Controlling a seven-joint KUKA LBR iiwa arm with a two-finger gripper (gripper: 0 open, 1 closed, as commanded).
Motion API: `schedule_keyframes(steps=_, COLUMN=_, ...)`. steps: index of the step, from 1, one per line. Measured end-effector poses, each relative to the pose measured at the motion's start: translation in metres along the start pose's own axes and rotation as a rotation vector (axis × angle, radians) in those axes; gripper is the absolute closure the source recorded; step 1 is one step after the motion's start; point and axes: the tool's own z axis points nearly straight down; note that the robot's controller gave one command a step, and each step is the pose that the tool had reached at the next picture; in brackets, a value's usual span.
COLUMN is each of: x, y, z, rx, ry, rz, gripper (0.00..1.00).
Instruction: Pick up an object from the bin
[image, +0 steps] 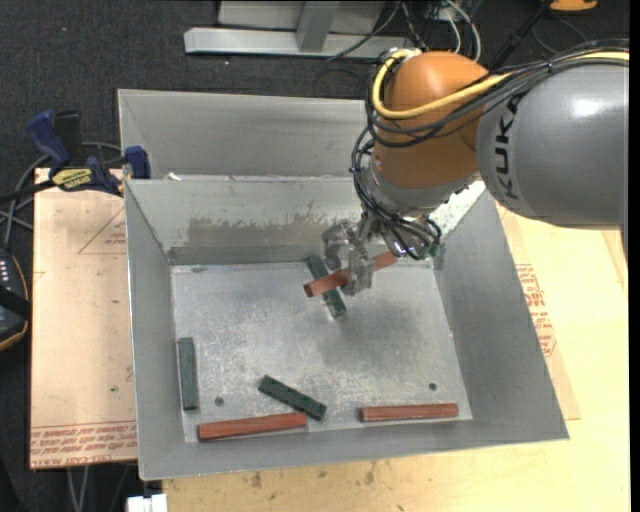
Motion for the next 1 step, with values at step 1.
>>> schedule_keyframes(steps=1, x=-0.0251, y=-0.0167, z=-0.1163, rx=0.002, ry=-0.001, rz=-0.212, gripper=1.0)
